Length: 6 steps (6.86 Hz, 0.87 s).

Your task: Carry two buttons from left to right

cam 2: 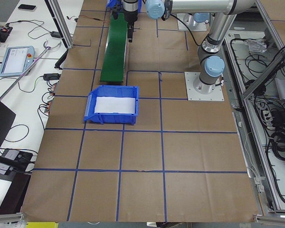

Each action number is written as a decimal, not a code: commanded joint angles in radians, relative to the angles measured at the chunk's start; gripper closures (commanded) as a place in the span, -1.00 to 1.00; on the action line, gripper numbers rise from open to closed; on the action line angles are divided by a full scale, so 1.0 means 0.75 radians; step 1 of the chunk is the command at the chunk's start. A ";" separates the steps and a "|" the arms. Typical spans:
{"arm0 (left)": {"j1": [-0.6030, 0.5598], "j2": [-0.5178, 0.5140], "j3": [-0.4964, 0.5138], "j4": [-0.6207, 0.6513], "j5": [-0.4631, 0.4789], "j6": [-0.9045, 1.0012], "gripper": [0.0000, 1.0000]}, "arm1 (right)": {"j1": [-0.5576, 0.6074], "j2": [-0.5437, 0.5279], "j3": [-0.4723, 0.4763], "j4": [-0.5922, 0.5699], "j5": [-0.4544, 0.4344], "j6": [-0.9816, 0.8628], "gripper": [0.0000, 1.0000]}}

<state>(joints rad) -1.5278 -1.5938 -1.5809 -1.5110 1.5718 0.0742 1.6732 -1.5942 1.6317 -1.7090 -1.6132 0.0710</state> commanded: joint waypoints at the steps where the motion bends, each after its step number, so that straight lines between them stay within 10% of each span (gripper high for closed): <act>1: 0.000 0.000 -0.001 0.000 -0.001 0.001 -1.00 | -0.004 -0.002 0.005 0.041 0.052 -0.027 -0.99; 6: 0.000 0.000 -0.001 0.000 -0.001 0.001 -1.00 | -0.002 0.001 0.001 0.088 0.050 -0.025 -0.99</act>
<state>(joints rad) -1.5279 -1.5938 -1.5815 -1.5109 1.5708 0.0752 1.6718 -1.5953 1.6283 -1.6436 -1.5748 0.0517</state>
